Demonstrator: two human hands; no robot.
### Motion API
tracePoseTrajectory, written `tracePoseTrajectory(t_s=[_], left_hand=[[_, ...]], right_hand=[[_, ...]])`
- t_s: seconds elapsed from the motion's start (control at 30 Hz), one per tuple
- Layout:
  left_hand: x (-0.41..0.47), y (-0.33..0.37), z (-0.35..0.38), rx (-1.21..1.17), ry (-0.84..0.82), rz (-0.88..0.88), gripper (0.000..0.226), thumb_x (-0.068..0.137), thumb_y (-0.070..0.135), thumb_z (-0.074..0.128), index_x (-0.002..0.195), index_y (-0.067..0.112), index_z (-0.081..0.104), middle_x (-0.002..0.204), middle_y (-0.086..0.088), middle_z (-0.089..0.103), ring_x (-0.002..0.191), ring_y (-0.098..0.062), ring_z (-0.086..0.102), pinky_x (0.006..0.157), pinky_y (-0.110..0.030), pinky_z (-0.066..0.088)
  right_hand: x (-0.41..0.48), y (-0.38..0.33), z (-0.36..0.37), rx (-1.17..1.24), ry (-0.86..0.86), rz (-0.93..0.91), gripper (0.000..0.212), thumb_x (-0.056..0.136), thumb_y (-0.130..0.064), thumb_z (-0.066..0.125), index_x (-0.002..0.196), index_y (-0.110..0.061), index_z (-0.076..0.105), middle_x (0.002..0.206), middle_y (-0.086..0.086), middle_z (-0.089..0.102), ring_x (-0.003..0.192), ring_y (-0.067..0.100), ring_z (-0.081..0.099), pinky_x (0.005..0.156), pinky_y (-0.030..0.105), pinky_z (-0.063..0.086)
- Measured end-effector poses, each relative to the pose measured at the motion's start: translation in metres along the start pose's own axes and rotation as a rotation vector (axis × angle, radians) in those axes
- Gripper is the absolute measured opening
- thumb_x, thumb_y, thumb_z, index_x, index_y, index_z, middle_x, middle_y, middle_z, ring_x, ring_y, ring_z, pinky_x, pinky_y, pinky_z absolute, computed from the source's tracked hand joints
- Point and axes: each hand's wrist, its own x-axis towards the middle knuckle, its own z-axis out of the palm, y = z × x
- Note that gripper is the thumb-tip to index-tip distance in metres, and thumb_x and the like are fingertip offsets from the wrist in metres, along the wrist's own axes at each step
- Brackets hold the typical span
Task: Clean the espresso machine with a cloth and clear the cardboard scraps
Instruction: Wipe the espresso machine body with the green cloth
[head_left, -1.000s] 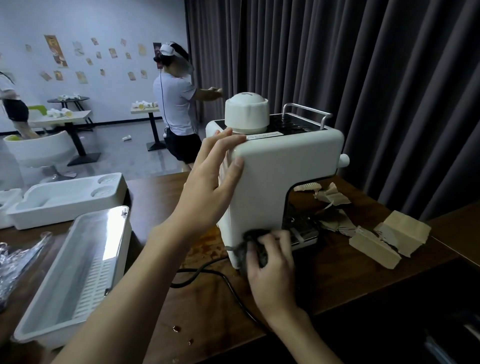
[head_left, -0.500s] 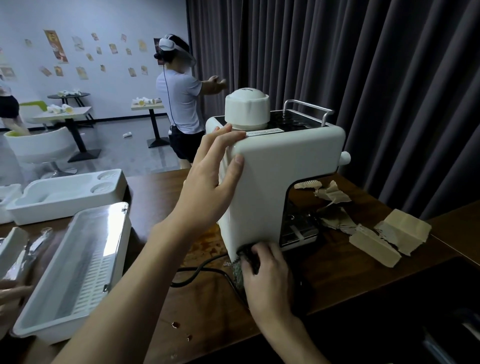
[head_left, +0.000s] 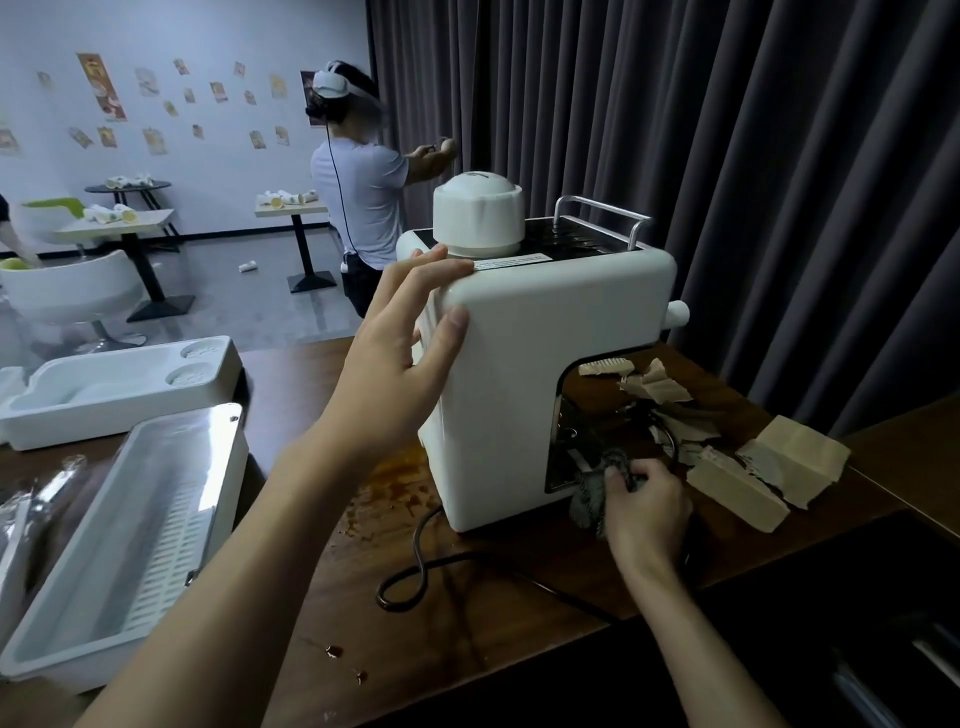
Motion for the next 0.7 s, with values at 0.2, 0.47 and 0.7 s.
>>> tracePoseTrajectory(t_s=[0.2,0.47,0.7], left_hand=[[0.0,-0.001,0.001,0.003,0.008,0.013,0.03,0.104,0.04,0.047,0.134,0.038,0.051,0.141,0.017,0.042,0.143,-0.013,0.037,0.105,-0.051,0.049],[-0.001,0.0,0.001,0.003,0.018,0.005,0.029,0.104,0.042,0.047,0.133,0.043,0.051,0.144,0.018,0.041,0.144,-0.01,0.035,0.107,-0.053,0.047],[-0.002,0.002,0.002,0.007,0.012,0.0,0.031,0.103,0.045,0.046,0.133,0.044,0.05,0.142,0.019,0.041,0.144,-0.01,0.035,0.109,-0.055,0.044]], right_hand=[[-0.018,-0.006,0.002,-0.032,-0.033,-0.056,0.038,0.094,-0.025,0.06,0.128,-0.008,0.055,0.13,0.013,0.049,0.104,0.025,0.06,0.068,0.025,0.047],[-0.074,-0.018,0.022,-0.037,-0.148,-0.136,0.049,0.085,-0.018,0.072,0.127,-0.013,0.046,0.133,0.007,0.037,0.11,0.024,0.057,0.081,0.027,0.053],[-0.086,-0.018,0.028,0.082,-0.082,-0.107,0.04,0.079,-0.022,0.078,0.109,-0.015,0.054,0.119,0.003,0.049,0.108,0.023,0.055,0.085,0.033,0.051]])
